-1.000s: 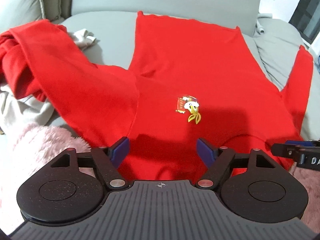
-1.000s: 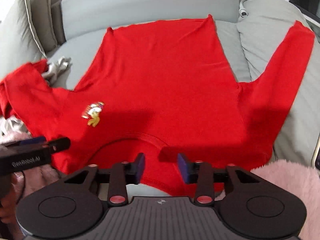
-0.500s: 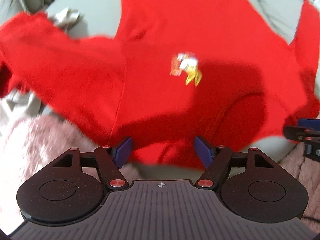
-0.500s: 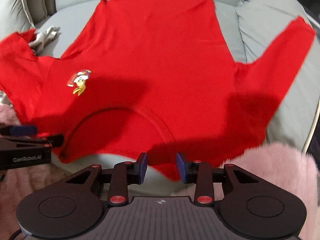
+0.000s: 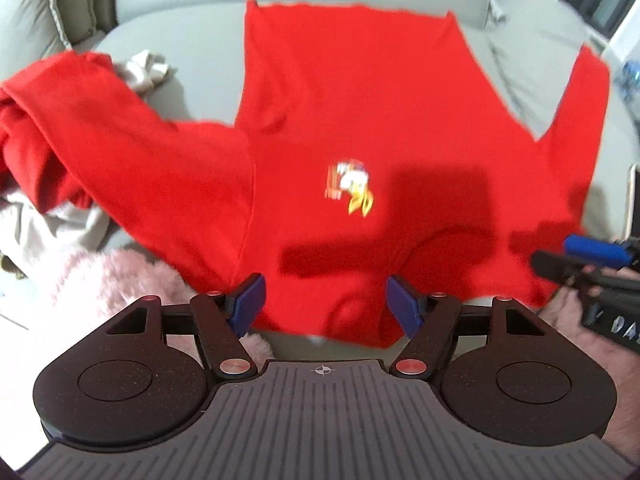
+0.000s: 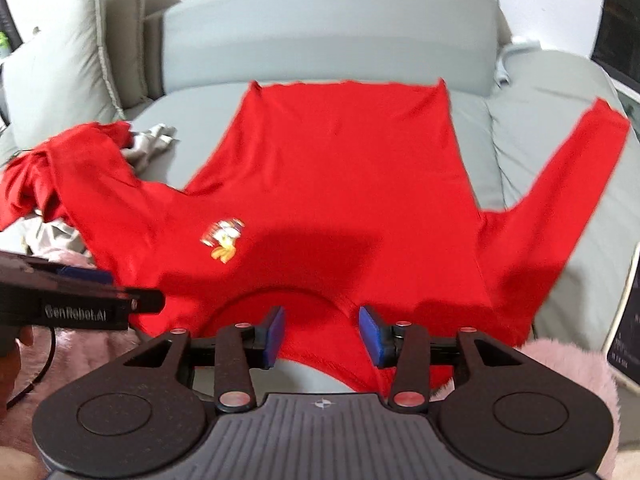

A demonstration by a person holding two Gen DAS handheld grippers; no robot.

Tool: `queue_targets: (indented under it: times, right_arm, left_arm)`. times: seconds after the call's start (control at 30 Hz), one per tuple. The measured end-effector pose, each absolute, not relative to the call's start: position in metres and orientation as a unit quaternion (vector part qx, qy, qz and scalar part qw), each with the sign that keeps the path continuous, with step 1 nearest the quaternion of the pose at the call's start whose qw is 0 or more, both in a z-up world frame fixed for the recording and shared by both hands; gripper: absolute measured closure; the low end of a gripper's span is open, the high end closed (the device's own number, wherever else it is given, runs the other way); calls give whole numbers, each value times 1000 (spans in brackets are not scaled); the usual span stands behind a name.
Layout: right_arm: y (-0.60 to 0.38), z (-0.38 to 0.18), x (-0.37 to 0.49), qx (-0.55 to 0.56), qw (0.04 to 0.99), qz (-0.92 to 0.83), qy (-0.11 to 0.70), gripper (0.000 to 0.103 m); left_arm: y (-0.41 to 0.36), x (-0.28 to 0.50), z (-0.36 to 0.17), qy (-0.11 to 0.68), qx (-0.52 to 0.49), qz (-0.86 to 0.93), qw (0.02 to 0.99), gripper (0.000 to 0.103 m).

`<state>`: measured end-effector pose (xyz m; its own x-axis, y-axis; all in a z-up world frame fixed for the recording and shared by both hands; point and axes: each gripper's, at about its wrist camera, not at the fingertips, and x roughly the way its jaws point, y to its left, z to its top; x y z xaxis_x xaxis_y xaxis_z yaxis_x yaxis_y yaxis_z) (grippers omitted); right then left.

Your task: Fold clothes

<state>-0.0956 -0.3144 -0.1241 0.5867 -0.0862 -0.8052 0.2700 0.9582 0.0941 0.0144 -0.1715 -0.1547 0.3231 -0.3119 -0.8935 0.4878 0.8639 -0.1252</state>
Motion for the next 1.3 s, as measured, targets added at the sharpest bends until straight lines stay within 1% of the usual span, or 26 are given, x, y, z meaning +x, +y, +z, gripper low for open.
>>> queue_targets:
  times: [0.07, 0.17, 0.3, 0.33, 0.43, 0.57, 0.63, 0.73, 0.8, 0.87, 1.07, 1.17, 1.3]
  right_arm:
    - [-313, -115, -93, 101, 890, -94, 435, 55]
    - [-310, -101, -92, 95, 899, -82, 419, 50]
    - [-305, -93, -87, 95, 902, -70, 415, 50]
    - [-303, -92, -85, 95, 902, -66, 416, 50]
    - [-293, -90, -76, 86, 902, -54, 421, 50]
    - [-278, -87, -65, 69, 901, -40, 427, 49]
    - [-271, -86, -60, 62, 900, -36, 431, 48]
    - [-265, -86, -53, 54, 897, -38, 438, 47]
    - [-264, -88, -50, 51, 894, -42, 444, 46]
    - [-263, -91, -46, 48, 889, -50, 453, 46]
    - [-262, -102, -35, 43, 873, -65, 482, 43]
    - [-262, -106, -31, 39, 869, -66, 489, 41]
    - [-262, -113, -26, 36, 863, -65, 500, 41]
  left_arm:
    - [-163, 23, -139, 520, 55, -245, 817, 31]
    - [-136, 37, -117, 507, -7, -229, 831, 31]
    - [-90, 55, -96, 485, -97, -198, 846, 32]
    - [-66, 63, -89, 471, -140, -178, 852, 33]
    - [-20, 82, -80, 444, -206, -140, 861, 33]
    - [30, 121, -73, 423, -269, -101, 860, 33]
    - [54, 147, -72, 411, -308, -91, 853, 35]
    - [85, 191, -79, 408, -371, -71, 831, 40]
    - [100, 216, -88, 414, -403, -63, 814, 41]
    - [116, 251, -108, 433, -440, -51, 785, 43]
    - [130, 301, -148, 449, -460, -36, 765, 43]
    - [134, 316, -163, 446, -465, -31, 764, 48]
    - [133, 334, -176, 469, -447, -23, 761, 52]
